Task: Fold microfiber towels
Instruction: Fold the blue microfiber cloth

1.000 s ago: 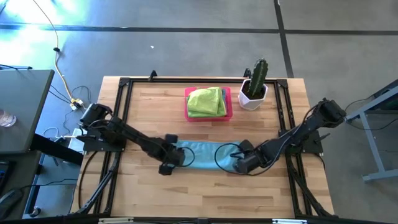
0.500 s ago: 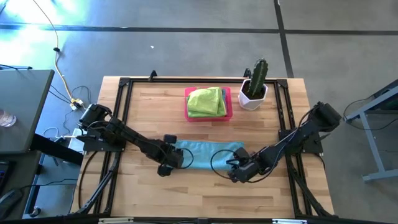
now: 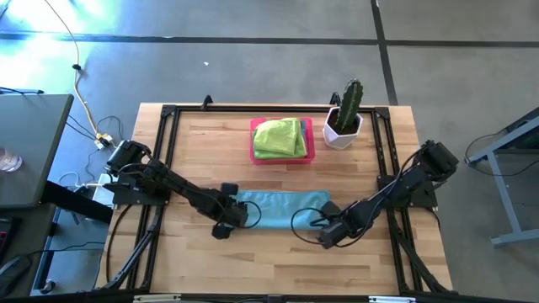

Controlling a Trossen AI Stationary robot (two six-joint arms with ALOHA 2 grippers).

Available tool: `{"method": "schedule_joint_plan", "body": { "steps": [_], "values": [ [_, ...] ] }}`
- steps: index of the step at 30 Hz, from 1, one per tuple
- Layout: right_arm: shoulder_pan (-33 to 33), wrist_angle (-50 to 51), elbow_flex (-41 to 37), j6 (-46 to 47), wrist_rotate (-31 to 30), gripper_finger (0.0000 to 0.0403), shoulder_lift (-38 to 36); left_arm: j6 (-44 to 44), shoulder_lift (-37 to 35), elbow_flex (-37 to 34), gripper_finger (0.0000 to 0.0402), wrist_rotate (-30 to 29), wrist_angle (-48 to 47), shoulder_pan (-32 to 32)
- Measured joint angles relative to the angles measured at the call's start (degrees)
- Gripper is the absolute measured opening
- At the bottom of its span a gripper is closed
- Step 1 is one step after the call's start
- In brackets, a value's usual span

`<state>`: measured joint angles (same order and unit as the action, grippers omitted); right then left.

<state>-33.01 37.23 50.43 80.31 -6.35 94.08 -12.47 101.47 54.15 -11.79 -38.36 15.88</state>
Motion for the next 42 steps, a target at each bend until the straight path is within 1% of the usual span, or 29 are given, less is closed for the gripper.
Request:
{"method": "schedule_joint_plan", "body": {
  "steps": [5, 6, 10, 13, 15, 16, 19, 22, 29, 34, 38, 42],
  "values": [
    [0.02, 0.57, 0.58, -0.85, 0.79, 0.0165, -1.25, -1.69, 0.00, 0.00, 0.0069, -0.07, 0.13, 0.00],
    [0.00, 0.81, 0.85, -0.84, -0.05, 0.0165, -2.08, -2.32, 0.00, 0.00, 0.0069, -0.10, 0.20, 0.00],
    [-0.28, 2.32, 0.75, 1.81, -6.64, 0.0165, -4.94, -5.83, -0.28, -0.07, 0.0069, 0.06, 0.20, 0.02],
    [0.65, 2.50, -0.71, 3.88, -7.70, 0.0167, -5.80, -9.83, -0.29, -0.04, 0.0069, 1.80, -0.16, 0.08],
    [1.60, 2.18, -2.41, 5.09, -7.17, 0.0170, -5.73, -11.55, -0.33, -0.04, 0.0069, 2.63, -0.32, 0.56],
    [2.16, 0.88, -3.55, 5.43, -6.69, 0.0173, -5.73, -12.18, -0.33, -0.04, 0.0069, 2.96, -0.32, 0.85],
    [3.45, -7.81, -7.37, 5.31, -6.86, 0.0178, -6.08, -13.60, -0.33, -0.04, 0.0069, 3.27, -0.29, 1.77],
    [4.61, -16.14, -10.29, 3.76, -8.24, 0.0178, -6.63, -15.50, -0.33, -0.04, 0.0069, 3.48, -0.23, 2.78],
    [7.06, -22.37, -14.53, 4.31, -10.41, 0.0179, -7.06, -16.09, -0.33, -0.04, 0.0069, 4.01, 0.38, 4.78],
    [7.67, -20.84, -13.75, 1.80, -9.83, 0.0179, -6.94, -16.09, -0.33, -0.04, 0.0069, 4.06, 0.55, 5.22],
    [8.09, -14.83, -11.39, 0.48, -9.87, 0.0179, -6.82, -16.22, -0.33, -0.04, 0.0069, 4.03, 0.60, 5.25],
    [9.00, -12.86, -11.04, 1.17, -12.03, 0.0179, -6.82, -17.80, -0.33, -0.04, 0.0069, 4.02, 0.62, 5.25]
  ]
}}
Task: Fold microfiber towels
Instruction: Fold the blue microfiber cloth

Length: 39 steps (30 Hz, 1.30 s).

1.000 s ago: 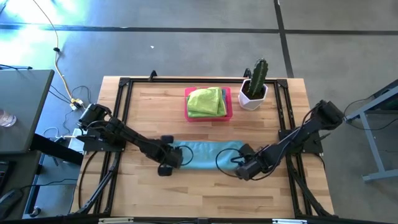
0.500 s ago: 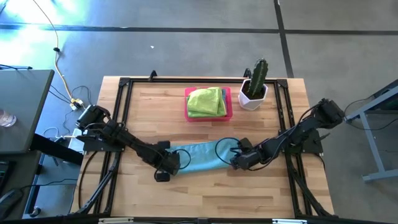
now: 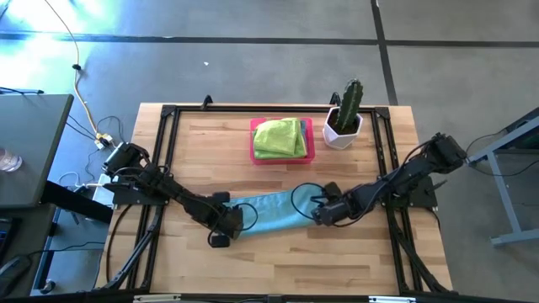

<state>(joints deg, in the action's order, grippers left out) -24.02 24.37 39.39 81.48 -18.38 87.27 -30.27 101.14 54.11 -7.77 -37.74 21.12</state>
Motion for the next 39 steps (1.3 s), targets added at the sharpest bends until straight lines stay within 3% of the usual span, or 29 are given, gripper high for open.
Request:
{"method": "schedule_joint_plan", "body": {
  "steps": [12, 25, 39],
  "values": [
    [4.30, 2.38, 0.07, -0.73, -0.76, 0.0179, 0.02, -1.10, 0.00, 0.00, 0.0069, -0.05, 0.11, -0.02],
    [7.51, -2.39, 0.09, -0.48, -0.14, 0.0176, 1.25, -1.10, 0.00, 0.00, 0.0069, -0.42, 0.47, -0.07],
    [7.90, -4.05, 0.08, -0.43, -0.57, 0.0062, 4.46, -1.08, 0.00, 0.00, 0.0069, -0.46, 0.50, -0.07]
  ]
}}
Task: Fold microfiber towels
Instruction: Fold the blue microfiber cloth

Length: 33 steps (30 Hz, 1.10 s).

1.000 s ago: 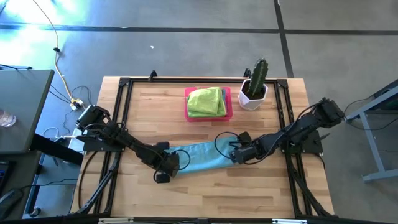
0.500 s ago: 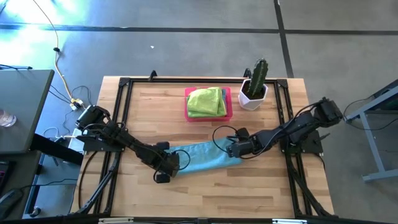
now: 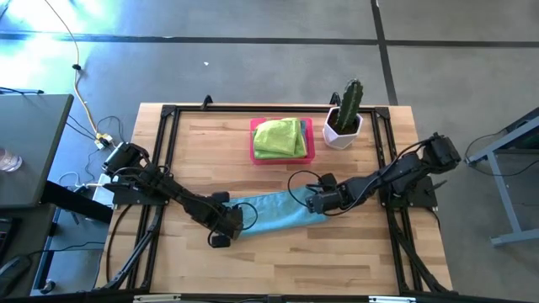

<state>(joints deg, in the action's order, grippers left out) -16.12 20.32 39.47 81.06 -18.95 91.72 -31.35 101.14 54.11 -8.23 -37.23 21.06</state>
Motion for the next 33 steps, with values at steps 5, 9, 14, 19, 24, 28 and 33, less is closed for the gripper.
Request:
{"method": "schedule_joint_plan", "body": {
  "steps": [5, 9, 14, 19, 24, 28, 33],
  "values": [
    [0.04, -2.49, -0.03, -0.41, -0.18, 0.0022, 0.11, 0.00, 0.00, 0.00, 0.0069, -0.02, 0.02, 0.00],
    [0.00, -2.70, -0.03, -1.59, -0.16, 0.0004, 0.11, 0.00, 0.00, 0.00, 0.0069, -0.57, 0.01, 0.01],
    [0.13, -1.89, 0.19, -2.99, 1.37, 0.0001, -0.47, 0.02, -0.48, 1.65, 0.0069, -3.19, -4.90, 0.19],
    [-0.06, 7.28, 4.25, -4.75, 5.67, 0.0001, -0.90, 2.72, -2.03, 4.70, 0.0069, -3.62, -7.09, 0.55],
    [0.13, 21.30, 10.88, -6.63, 7.34, 0.0000, -0.42, 4.55, -1.89, 7.55, 0.0069, -3.65, -10.27, 1.65],
    [0.06, 34.94, 16.45, -6.73, 8.80, 0.0000, -0.53, 4.59, -1.88, 9.02, 0.0069, -3.74, -14.44, 3.00],
    [0.42, 50.11, 24.14, -6.52, 12.82, 0.0000, -0.55, 3.72, -1.90, 9.43, 0.0069, -3.78, -18.97, 5.26]
  ]
}}
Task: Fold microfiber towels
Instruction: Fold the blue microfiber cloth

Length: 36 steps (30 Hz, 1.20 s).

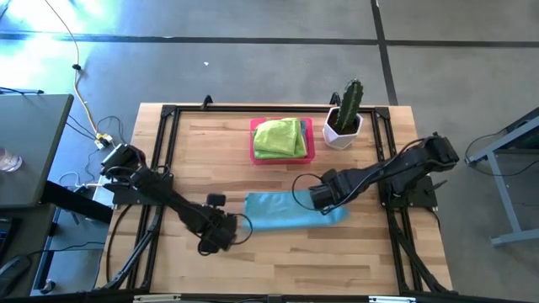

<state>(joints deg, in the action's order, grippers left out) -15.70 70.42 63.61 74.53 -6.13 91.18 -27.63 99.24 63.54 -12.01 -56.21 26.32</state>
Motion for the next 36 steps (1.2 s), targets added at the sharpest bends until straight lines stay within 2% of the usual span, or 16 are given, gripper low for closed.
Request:
{"method": "schedule_joint_plan", "body": {
  "steps": [3, 6, 12, 21, 26, 32, 36],
  "values": [
    [0.46, 4.68, 4.72, -0.01, 3.41, 0.0000, 0.00, -1.23, 0.00, 0.05, 0.0069, 0.00, -3.94, 1.45],
    [1.28, 4.34, 8.75, 0.96, 5.77, 0.0000, 0.01, -3.05, 0.00, 0.05, 0.0069, -0.05, -7.91, 2.95],
    [3.10, 2.19, 16.17, 1.03, 6.19, 0.0000, 4.21, -5.05, -0.04, 0.05, 0.0069, -0.20, -14.77, 6.34],
    [5.75, 2.20, 30.80, -6.37, 6.12, 0.0000, 19.10, -5.85, -0.11, 0.05, 0.0069, -7.90, -14.11, 9.41],
    [7.82, 2.21, 41.41, -7.53, 6.33, 0.0000, 27.16, -7.98, -0.13, 0.05, 0.0069, -9.74, -14.15, 9.97],
    [9.15, 2.20, 52.16, -6.63, 0.76, 0.0000, 35.83, -12.34, -0.15, 0.05, 0.0069, -12.09, -14.07, 10.72],
    [9.41, 2.18, 57.50, -7.45, -0.90, 0.0000, 41.23, -14.17, -0.15, 0.05, 0.0069, -12.72, -14.07, 11.78]
  ]
}}
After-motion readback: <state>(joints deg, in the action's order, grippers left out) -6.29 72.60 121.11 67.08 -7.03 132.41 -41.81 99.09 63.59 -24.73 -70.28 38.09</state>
